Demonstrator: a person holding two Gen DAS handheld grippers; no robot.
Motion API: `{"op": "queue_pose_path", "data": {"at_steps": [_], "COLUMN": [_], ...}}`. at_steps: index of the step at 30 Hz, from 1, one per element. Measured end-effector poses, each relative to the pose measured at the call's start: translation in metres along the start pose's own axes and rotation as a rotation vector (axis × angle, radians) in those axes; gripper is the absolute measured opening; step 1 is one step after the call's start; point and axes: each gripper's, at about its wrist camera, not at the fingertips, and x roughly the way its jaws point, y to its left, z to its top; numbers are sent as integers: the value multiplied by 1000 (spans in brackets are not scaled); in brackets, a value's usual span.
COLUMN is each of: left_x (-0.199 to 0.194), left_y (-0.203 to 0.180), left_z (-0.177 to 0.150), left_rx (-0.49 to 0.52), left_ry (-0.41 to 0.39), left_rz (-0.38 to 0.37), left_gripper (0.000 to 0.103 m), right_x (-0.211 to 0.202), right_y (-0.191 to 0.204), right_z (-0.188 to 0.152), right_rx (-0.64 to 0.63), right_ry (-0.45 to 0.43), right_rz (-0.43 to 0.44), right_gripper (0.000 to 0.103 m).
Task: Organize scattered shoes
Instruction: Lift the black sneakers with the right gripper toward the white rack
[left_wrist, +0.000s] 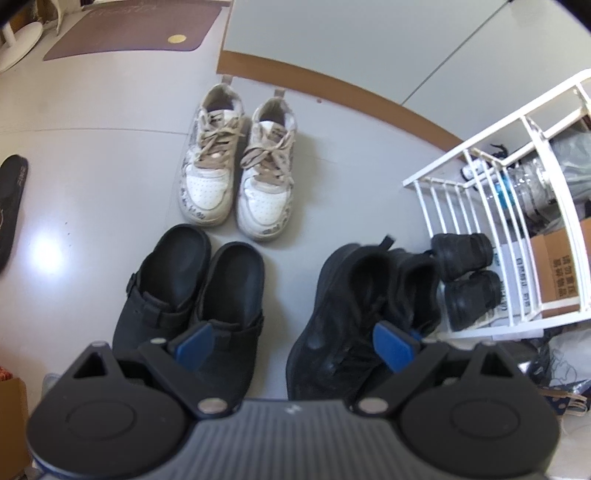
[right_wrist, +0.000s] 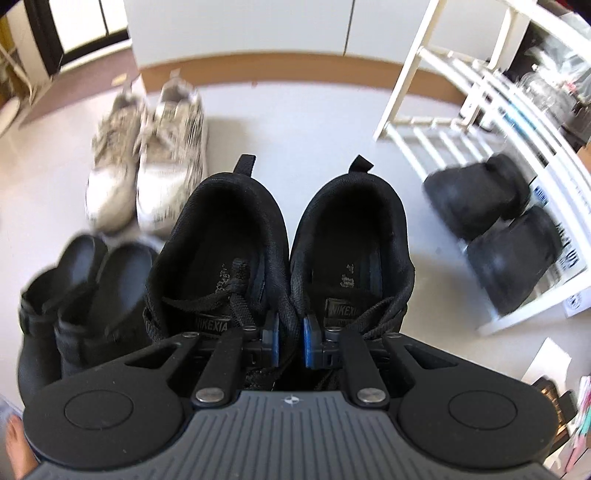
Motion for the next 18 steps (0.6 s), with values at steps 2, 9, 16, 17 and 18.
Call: {"op": "queue_pose_path", "data": {"at_steps": [2,9,16,17,18], "left_x": [-3,-10,-10,-10,-9], "left_y": [-2,-12,-12,-11,-11], "left_z": [1,5,5,5,5], "left_rx": [-4,4,8,3,3], "left_ry": [-5,-22,-23,-23,-22], "left_rz": [-13,-51,-47,-47,-45], "left_gripper": [95,95,95,95,95], "right_x": [-16,-52,-51,-49,-48], "right_y": [-12,-50,-85,-89,-94], "right_z": [17,66,92,94,97], "right_rx": [12,71,131,142,155], "right_ry": [-25,-92,-114,-115,-117], "right_rz": [-4,-53,-105,-109,-114], "right_gripper": [14,13,13,13,13]}}
